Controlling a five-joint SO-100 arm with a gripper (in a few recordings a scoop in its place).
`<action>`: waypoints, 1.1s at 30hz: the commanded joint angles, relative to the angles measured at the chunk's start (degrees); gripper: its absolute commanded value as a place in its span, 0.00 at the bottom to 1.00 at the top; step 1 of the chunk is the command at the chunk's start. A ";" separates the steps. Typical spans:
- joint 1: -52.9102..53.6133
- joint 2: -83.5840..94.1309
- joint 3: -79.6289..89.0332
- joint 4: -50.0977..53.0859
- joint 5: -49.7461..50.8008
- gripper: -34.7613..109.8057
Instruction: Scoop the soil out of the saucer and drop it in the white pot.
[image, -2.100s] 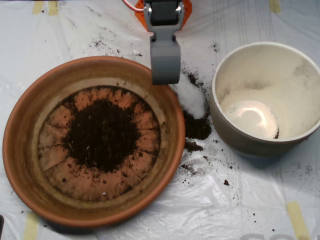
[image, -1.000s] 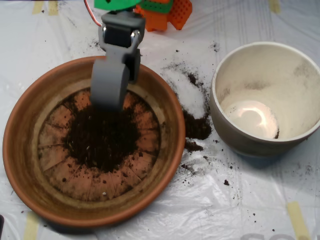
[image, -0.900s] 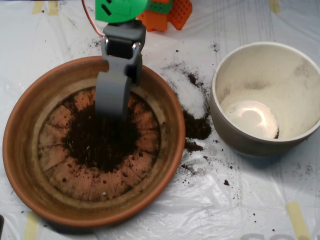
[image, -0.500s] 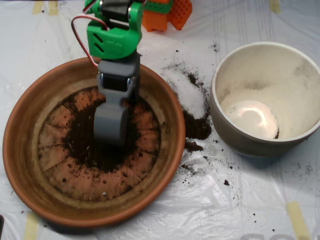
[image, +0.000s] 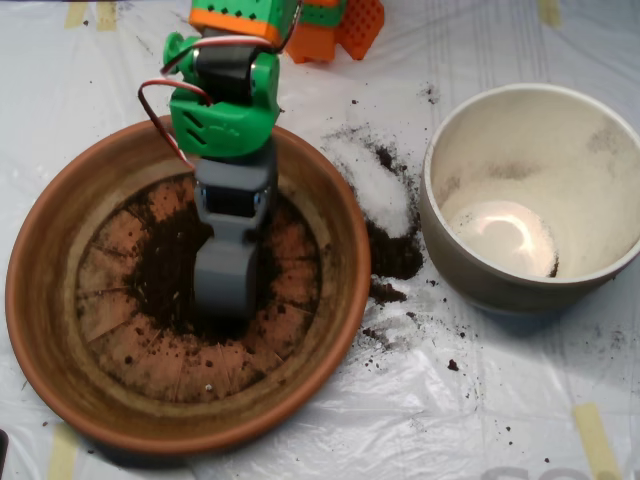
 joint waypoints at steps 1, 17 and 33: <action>1.32 -0.18 -4.75 -0.09 -1.14 0.50; 2.37 -3.52 -8.79 3.96 -5.71 0.37; 0.09 -1.14 -12.92 8.17 -4.83 0.24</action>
